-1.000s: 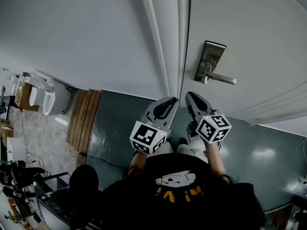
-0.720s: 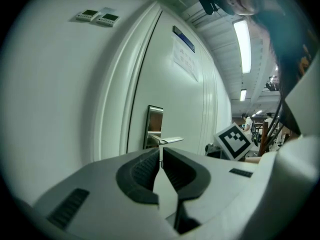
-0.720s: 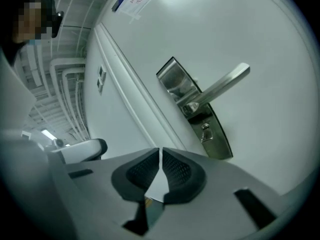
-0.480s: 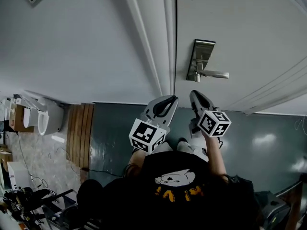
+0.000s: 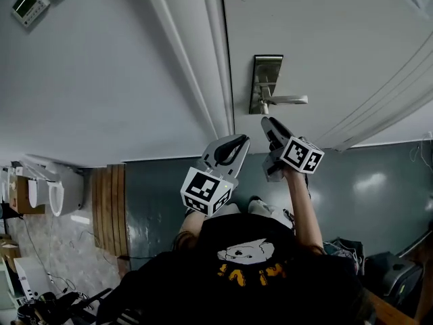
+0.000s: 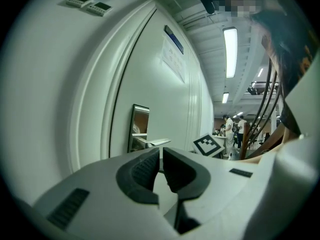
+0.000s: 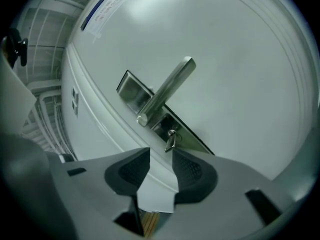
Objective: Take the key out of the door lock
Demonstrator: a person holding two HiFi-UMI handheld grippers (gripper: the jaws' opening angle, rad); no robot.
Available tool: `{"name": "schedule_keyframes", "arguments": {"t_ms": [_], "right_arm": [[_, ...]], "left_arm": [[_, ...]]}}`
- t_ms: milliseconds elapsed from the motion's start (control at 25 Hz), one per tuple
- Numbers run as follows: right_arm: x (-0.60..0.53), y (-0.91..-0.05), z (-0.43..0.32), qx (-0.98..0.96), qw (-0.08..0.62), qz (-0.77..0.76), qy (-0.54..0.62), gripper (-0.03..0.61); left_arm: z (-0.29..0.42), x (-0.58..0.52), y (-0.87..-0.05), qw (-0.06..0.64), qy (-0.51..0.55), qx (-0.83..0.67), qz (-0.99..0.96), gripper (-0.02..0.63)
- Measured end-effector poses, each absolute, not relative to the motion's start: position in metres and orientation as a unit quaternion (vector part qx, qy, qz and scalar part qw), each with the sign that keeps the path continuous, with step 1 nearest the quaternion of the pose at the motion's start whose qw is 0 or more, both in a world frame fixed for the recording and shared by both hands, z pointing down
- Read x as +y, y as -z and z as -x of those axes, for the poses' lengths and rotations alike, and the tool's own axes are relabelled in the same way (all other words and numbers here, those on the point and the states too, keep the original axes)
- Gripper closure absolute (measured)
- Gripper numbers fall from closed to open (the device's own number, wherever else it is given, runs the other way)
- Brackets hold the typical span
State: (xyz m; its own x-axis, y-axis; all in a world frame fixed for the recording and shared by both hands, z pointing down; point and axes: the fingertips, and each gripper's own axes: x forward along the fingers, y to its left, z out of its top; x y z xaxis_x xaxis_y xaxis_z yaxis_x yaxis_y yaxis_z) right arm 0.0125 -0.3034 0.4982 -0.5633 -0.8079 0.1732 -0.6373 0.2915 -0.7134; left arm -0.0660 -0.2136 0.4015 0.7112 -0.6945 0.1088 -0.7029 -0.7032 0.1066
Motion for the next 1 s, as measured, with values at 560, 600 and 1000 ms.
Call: {"name": "schedule_keyframes", "arguments": {"t_ms": [560,600,1000], "right_arm": [[-0.349,-0.519,-0.01,0.761,0.151,0.451,0.441,0.436],[-0.35,-0.518,-0.009,0.762,0.153,0.449,0.44,0.439],[-0.359,-0.515,-0.004,0.741,0.217,0.434,0.464,0.511]], "left_arm": [[0.063,-0.218,-0.399,0.063,-0.027,-0.37,-0.926,0.589],[0.065,-0.218,-0.399,0.063,-0.027,-0.372,-0.926,0.589],[0.081,-0.221,-0.398,0.062,-0.03,-0.393,-0.917,0.589]]}}
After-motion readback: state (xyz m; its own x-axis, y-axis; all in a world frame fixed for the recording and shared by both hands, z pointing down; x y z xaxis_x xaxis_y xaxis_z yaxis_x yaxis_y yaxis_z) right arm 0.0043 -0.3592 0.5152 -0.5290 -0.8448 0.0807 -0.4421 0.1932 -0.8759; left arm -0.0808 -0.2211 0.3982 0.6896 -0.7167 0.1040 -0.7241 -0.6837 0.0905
